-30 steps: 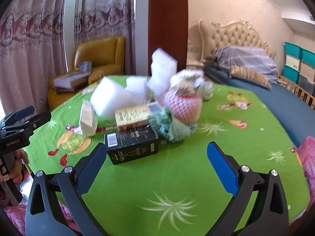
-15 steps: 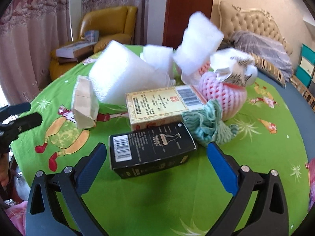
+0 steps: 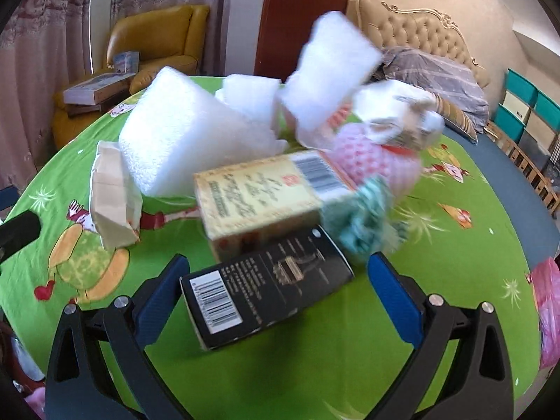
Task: Collect trash
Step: 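Grasp the crumpled white tissue with the left tool while the right tool grasps the black box, then carry the tissue and black box to the pink bin and release both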
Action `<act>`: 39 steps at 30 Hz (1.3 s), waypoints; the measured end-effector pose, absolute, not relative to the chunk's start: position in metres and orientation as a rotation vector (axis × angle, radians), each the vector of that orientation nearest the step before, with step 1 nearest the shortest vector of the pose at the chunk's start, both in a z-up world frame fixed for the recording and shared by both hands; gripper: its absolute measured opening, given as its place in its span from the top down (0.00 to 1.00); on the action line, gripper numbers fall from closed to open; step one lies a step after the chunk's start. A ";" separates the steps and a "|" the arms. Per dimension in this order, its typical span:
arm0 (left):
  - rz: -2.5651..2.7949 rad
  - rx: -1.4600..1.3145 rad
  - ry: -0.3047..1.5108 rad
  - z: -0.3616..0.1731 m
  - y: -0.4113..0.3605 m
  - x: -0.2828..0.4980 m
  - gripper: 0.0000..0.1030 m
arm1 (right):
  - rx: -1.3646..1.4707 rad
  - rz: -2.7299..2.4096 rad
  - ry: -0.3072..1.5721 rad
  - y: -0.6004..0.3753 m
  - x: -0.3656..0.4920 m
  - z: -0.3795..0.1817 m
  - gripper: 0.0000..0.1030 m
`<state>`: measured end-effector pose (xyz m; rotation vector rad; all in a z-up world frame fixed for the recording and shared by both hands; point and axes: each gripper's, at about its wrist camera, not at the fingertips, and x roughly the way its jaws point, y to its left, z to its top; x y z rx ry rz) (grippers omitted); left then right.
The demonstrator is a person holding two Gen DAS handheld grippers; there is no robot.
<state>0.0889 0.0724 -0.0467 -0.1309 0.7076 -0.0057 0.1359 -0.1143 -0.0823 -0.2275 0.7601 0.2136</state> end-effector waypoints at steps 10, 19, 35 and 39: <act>-0.033 -0.079 0.762 -0.056 0.025 0.134 0.06 | -0.089 0.198 0.735 -0.208 0.120 -0.085 0.08; 0.009 -0.086 0.812 -0.073 0.016 0.158 0.43 | -0.081 0.274 0.721 -0.200 0.123 -0.089 0.37; -0.010 -0.042 0.621 -0.049 0.018 0.096 0.55 | -0.089 0.356 0.605 -0.200 0.083 -0.076 0.63; -0.042 -0.005 0.555 -0.036 0.002 0.087 0.55 | -0.078 0.350 0.572 -0.209 0.071 -0.069 0.63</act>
